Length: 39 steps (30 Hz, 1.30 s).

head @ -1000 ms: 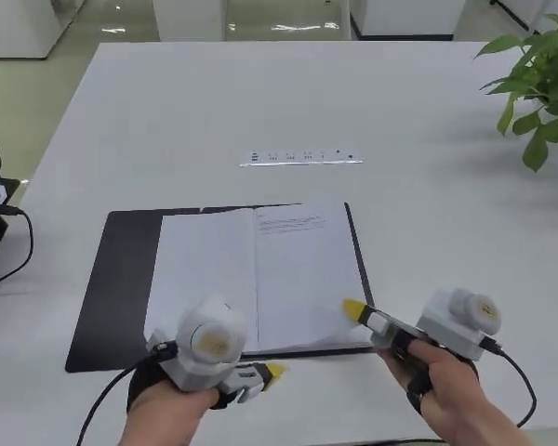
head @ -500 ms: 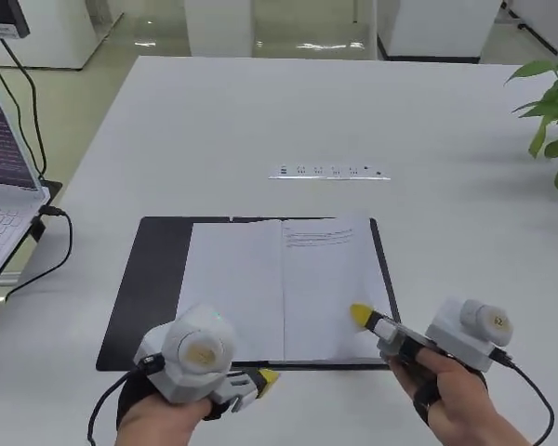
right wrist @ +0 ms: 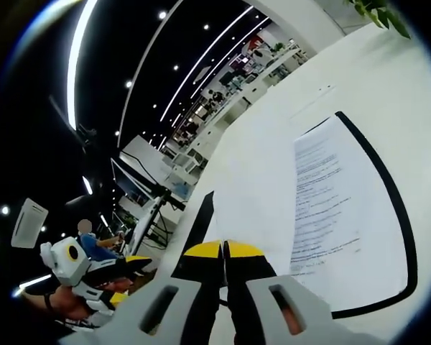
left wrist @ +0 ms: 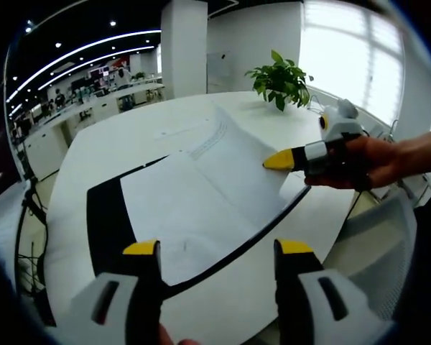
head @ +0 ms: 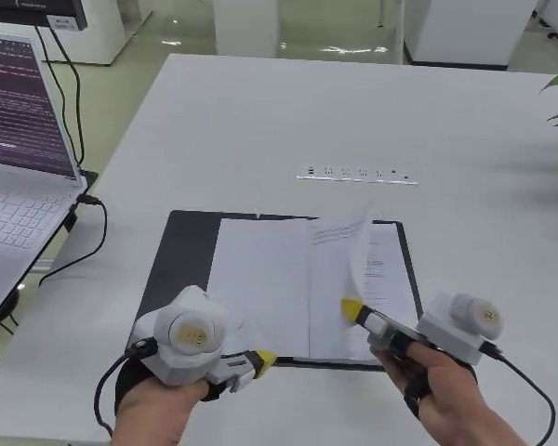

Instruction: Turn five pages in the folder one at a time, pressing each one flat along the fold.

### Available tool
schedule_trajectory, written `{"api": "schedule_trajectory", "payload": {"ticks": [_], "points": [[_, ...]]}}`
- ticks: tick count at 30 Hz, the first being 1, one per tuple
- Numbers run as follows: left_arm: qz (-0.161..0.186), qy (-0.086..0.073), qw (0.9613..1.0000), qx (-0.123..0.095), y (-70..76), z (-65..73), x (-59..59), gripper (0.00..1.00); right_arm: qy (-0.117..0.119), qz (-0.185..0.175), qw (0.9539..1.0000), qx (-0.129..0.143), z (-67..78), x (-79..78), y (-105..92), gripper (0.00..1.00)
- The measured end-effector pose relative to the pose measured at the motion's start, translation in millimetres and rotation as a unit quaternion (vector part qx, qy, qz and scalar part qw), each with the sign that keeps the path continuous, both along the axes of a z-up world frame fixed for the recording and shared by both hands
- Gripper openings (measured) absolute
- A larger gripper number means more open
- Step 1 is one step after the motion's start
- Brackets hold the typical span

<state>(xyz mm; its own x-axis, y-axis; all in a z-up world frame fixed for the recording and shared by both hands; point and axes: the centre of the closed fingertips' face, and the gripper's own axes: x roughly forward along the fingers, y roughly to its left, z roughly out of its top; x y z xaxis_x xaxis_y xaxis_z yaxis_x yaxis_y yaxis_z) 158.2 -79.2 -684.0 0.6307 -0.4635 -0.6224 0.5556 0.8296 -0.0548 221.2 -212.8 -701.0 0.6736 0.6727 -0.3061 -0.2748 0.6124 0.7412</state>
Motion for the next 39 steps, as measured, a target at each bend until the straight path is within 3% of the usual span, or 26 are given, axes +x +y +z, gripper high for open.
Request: {"api": "schedule_trajectory", "payload": {"ticks": [14, 31, 39], "points": [[0.023, -0.005, 0.9997, -0.01, 23.5, 4.6, -1.2, 0.64, 0.001, 0.035, 0.9993, 0.012, 5.6, -3.1, 56.4, 0.0], [0.05, -0.003, 0.9986, -0.017, 54.1, 5.9, -8.8, 0.65, 0.017, 0.086, 0.9961, 0.012, -2.2, -8.1, 115.5, 0.0], [0.051, -0.007, 0.9985, -0.02, 58.1, 10.2, -8.6, 0.65, 0.027, 0.098, 0.9947, 0.015, -5.4, -8.4, 136.4, 0.0]]}}
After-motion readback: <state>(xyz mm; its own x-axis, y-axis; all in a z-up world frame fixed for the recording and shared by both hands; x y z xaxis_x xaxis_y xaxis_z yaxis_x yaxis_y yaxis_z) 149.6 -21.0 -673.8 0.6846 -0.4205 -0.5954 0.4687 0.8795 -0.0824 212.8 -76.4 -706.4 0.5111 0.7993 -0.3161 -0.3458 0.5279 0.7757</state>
